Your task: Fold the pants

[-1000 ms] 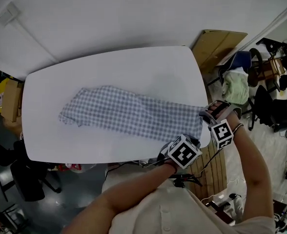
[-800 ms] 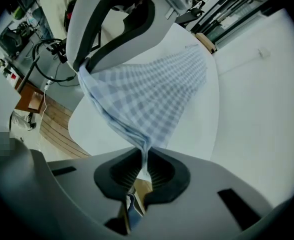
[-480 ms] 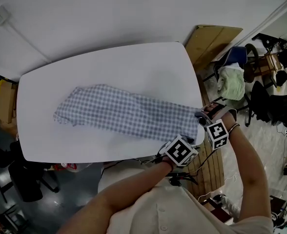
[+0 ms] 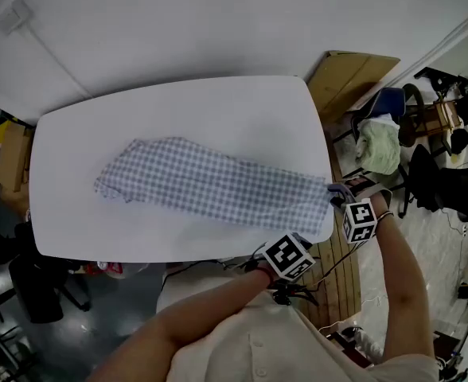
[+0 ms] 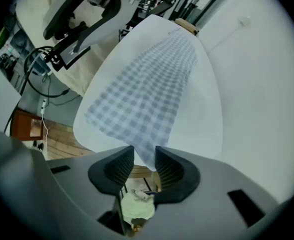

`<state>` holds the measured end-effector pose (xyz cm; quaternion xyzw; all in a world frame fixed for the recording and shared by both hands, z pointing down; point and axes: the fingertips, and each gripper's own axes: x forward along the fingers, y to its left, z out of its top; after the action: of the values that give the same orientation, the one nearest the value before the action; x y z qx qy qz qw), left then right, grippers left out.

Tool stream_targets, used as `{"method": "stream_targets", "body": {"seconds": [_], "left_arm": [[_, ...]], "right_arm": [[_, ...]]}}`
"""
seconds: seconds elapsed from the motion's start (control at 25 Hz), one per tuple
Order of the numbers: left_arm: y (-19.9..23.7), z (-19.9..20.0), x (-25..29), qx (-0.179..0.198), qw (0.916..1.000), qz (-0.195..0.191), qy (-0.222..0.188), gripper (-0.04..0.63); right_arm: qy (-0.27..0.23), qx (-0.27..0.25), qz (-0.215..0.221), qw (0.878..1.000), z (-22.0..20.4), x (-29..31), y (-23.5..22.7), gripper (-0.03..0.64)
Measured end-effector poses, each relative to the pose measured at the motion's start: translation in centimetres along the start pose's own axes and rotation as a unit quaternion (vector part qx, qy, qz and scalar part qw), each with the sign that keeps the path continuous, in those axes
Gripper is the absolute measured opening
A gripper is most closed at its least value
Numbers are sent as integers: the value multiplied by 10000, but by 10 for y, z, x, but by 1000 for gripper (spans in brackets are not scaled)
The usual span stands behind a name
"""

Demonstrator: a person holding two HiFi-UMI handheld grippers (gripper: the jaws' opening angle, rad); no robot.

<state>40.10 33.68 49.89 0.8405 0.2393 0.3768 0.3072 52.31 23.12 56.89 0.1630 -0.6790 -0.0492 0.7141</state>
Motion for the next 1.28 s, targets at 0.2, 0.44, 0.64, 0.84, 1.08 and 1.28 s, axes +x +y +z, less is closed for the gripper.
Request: {"method": "stream_targets", "body": {"seconds": [0.2,0.44,0.64,0.84,1.08,1.28], "left_arm": [[14,-8,-9,-142,9998,160,-39,183],[24,-17,-15,-234,9994,257,17,196],[30,-21,-18,-279,9991,303,52,202],[31,-22,-23,-298,9990,338,16,209],[26,-23,-24,-316,9991,297,-20,213],[21,-25,-23,-306,9992,236,-86,227]], "right_arm": [[-203,643,12,9977,0,14,3,140],[-864,2074,65,9744,3,21,-4,140],[-1176,2534,369,9595,3,18,-6,138],[-1505,3260,201,9331,-2,8,-25,138],[-839,2408,407,9661,-19,9,-2,120],[-333,2087,421,9765,-29,9,15,112]]}}
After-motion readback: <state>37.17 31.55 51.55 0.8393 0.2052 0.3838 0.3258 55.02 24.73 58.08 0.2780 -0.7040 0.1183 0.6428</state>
